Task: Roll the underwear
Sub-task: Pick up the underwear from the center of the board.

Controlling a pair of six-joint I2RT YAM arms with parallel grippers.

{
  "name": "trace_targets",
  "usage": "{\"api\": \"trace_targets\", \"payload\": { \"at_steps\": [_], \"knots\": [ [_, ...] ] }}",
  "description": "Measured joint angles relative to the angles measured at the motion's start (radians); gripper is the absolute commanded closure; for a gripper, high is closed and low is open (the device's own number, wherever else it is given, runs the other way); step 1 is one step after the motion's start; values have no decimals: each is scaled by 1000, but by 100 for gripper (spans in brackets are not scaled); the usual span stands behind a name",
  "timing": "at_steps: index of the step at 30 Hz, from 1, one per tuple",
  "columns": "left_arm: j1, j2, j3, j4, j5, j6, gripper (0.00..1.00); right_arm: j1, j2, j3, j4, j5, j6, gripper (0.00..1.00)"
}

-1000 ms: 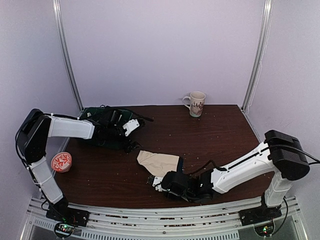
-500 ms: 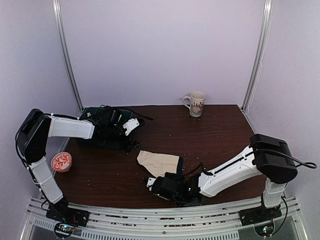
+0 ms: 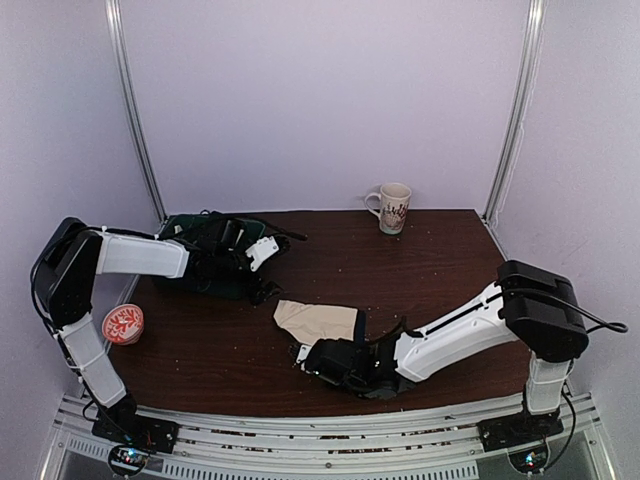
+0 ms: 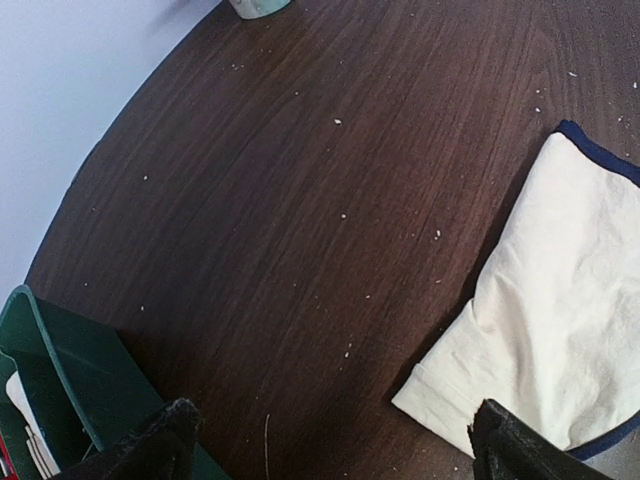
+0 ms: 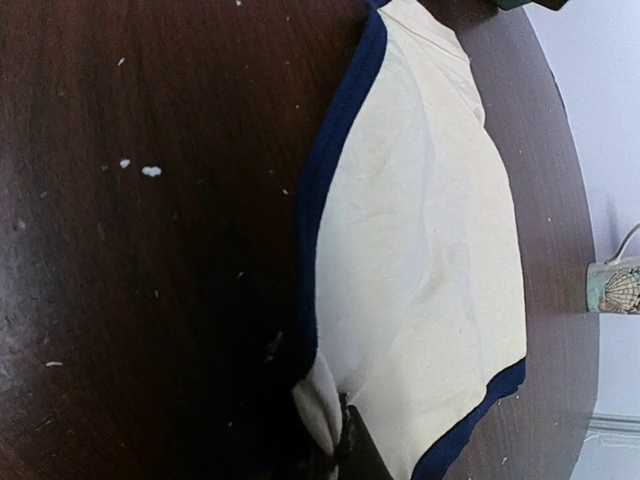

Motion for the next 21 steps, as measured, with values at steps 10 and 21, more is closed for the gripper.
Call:
{"api": "trace_targets", "payload": {
  "at_steps": [10,21],
  "knots": [
    [0,0,-4,2,42,12,2,-8,-46,2,-37,-166,14,100],
    [0,-59,-97,4,192,153,2,-164,-123,42,-151,-555,85,100]
  ]
}}
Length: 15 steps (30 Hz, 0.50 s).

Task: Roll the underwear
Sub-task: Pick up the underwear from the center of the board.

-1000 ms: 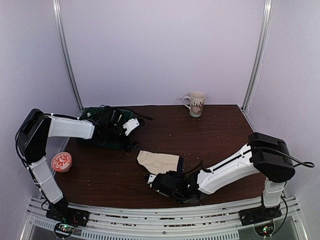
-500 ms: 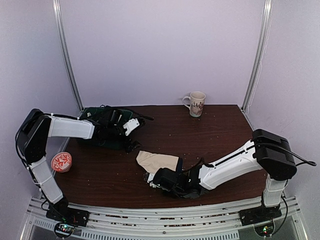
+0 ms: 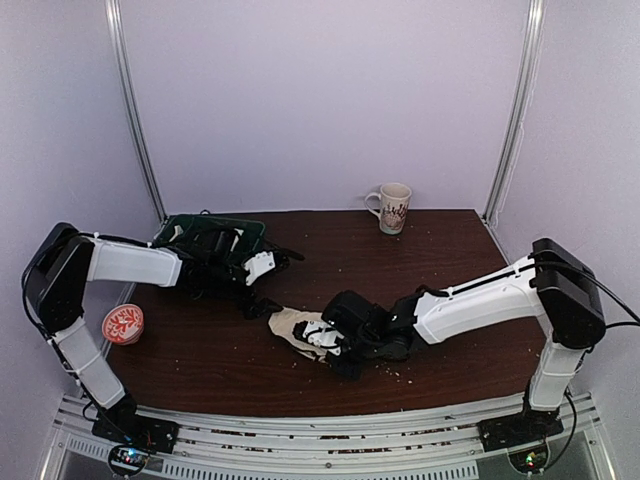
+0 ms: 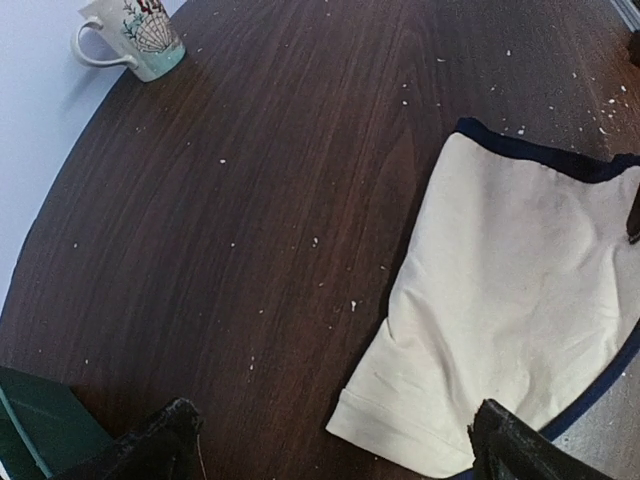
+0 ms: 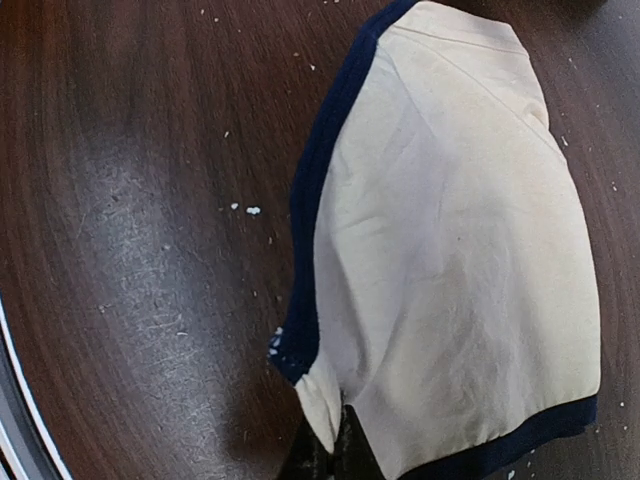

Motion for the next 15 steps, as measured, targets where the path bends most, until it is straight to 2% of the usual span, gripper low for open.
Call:
{"api": "trace_targets", "payload": {
  "at_steps": [7,11,15],
  "knots": [
    [-39,10,-1,-11,12,82,2,-76,-5,66,-97,-230,21,100],
    [-87,25,0,-36,-5,110,6,-87,-10,106,-151,-323,21,100],
    [-115,27,-1,-71,-9,146,2,-93,-14,143,-196,-379,22,100]
  ]
}}
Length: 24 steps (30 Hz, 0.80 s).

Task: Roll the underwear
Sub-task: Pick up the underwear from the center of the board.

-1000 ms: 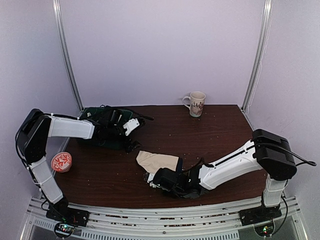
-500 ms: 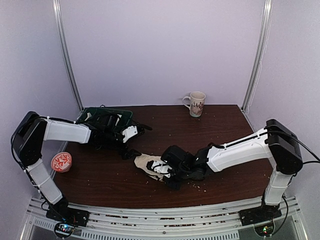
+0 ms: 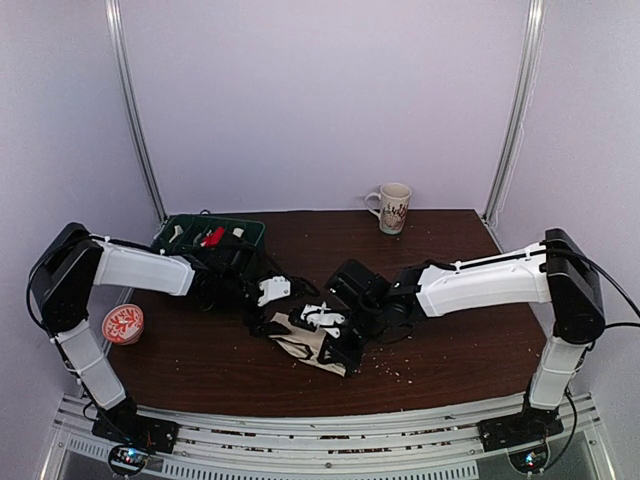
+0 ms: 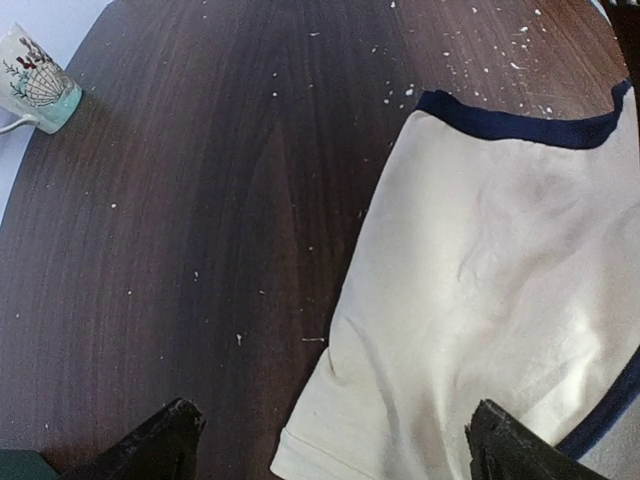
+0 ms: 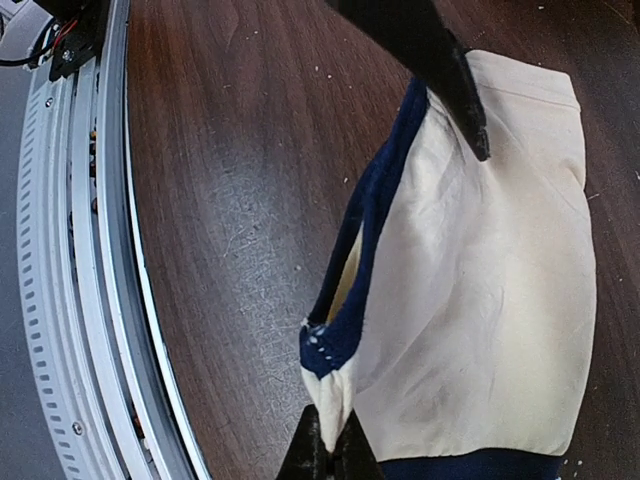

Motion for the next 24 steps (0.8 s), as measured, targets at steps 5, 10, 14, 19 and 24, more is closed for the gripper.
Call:
{"api": "trace_targets", "payload": {
  "at_steps": [5,10,14,19,24],
  "knots": [
    [-3,-40,-45,-4,19,43,2,-32,4,13,-19,-17,6,100],
    [0,-165,-138,14,65,95,2,-64,10,1,-15,-44,18,100],
    [-18,-222,-186,22,98,164,2,-98,14,-9,-2,-61,36,100],
    [-80,-178,-200,51,27,195,2,-117,15,-22,24,-76,56,100],
    [-134,-140,-227,114,-90,196,2,-125,15,-28,43,-89,76,100]
  ]
}}
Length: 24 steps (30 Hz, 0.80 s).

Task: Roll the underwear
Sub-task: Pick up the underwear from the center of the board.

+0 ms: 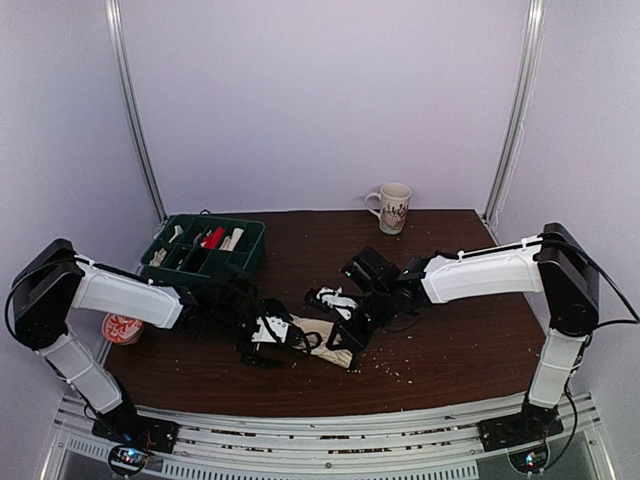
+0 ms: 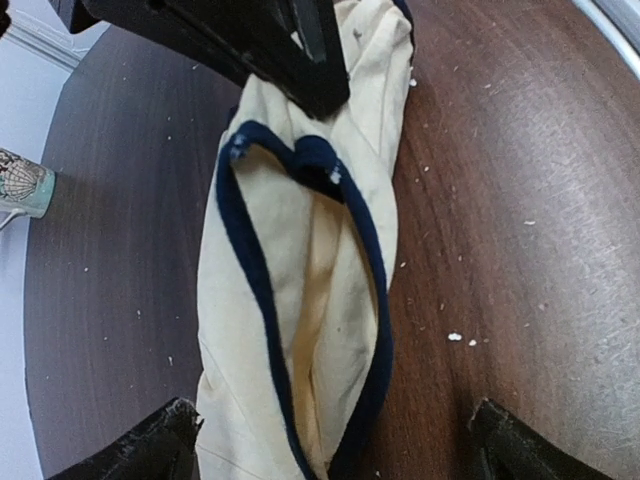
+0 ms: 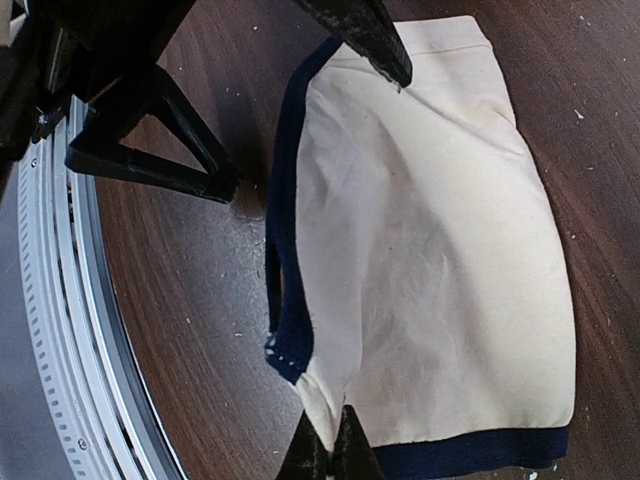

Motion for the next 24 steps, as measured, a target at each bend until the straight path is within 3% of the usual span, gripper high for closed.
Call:
{"api": "trace_targets", "payload": {
  "at_steps": [4,13,21,23,24],
  "knots": [
    [-32,1,-45,78,-98,1,15,-12,0,0,10,-8,10,100],
    [-56,52,-71,196,-285,34,61,-34,2,-9,12,-14,23,100],
    [-63,68,-90,233,-395,76,88,-35,2,-12,11,-13,24,100],
    [-64,68,-97,236,-411,89,100,-36,2,-12,11,-13,24,100],
    [-66,68,-98,235,-416,93,100,-36,2,-12,11,-13,24,100]
  ]
}}
